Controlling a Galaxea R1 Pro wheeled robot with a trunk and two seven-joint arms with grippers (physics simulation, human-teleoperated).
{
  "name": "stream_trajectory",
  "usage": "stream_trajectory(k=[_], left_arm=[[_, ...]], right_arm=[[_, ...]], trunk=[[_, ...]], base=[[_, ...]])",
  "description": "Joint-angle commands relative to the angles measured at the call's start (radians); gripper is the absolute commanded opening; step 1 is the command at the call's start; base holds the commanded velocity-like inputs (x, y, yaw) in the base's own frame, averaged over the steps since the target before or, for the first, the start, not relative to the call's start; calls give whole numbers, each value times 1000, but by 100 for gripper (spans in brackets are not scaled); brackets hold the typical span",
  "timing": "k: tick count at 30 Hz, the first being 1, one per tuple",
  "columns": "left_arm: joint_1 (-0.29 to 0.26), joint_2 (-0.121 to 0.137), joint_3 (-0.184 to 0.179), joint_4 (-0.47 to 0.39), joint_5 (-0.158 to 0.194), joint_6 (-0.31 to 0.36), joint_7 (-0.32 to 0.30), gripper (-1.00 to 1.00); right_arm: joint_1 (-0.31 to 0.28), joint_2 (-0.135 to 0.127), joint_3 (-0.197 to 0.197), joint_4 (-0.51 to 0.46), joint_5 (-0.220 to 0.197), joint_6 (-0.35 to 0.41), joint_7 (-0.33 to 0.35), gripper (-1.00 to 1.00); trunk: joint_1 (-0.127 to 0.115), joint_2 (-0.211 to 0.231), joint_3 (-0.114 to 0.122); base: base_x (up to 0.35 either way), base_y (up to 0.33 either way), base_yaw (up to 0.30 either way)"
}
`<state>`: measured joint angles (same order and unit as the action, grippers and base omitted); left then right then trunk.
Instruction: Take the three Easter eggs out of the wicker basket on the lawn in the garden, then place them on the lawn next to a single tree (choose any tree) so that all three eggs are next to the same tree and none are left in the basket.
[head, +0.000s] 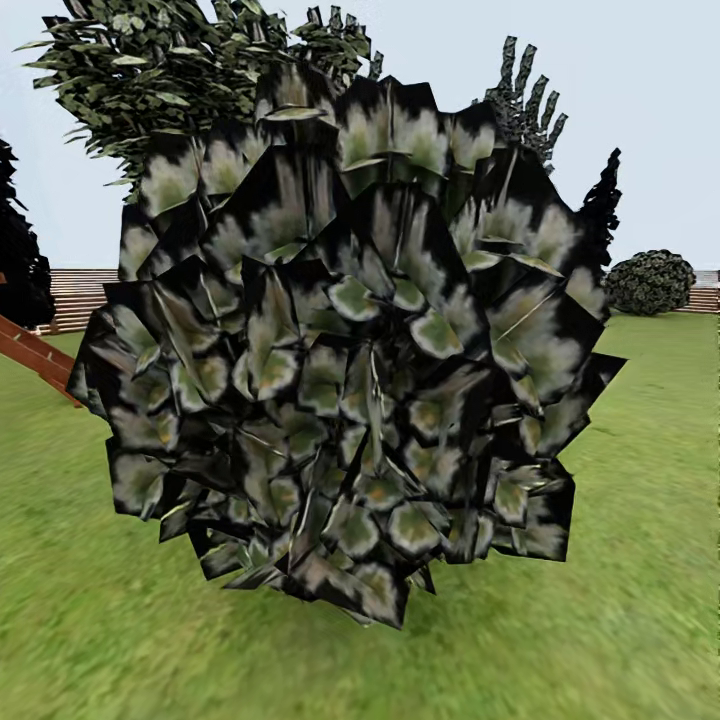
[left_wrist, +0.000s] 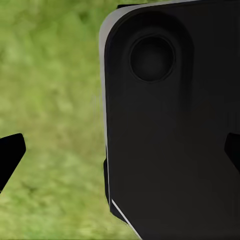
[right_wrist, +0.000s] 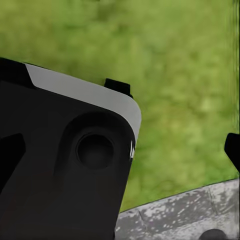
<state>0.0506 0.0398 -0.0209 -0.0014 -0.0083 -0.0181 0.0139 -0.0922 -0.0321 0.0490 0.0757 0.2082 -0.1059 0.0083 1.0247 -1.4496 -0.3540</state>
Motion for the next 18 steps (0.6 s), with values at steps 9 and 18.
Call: stream_trajectory(k=[9, 18], left_arm=[[0, 0, -2, 0, -1, -2, 1, 100], [0, 0, -2, 0, -1, -2, 1, 100]], right_arm=[[-2, 0, 5, 4, 2, -7, 0, 100], [-2, 0, 5, 4, 2, -6, -1, 100]], trunk=[[0, 0, -1], [0, 0, -1]], base=[[187, -284, -167], [187, -284, -6]])
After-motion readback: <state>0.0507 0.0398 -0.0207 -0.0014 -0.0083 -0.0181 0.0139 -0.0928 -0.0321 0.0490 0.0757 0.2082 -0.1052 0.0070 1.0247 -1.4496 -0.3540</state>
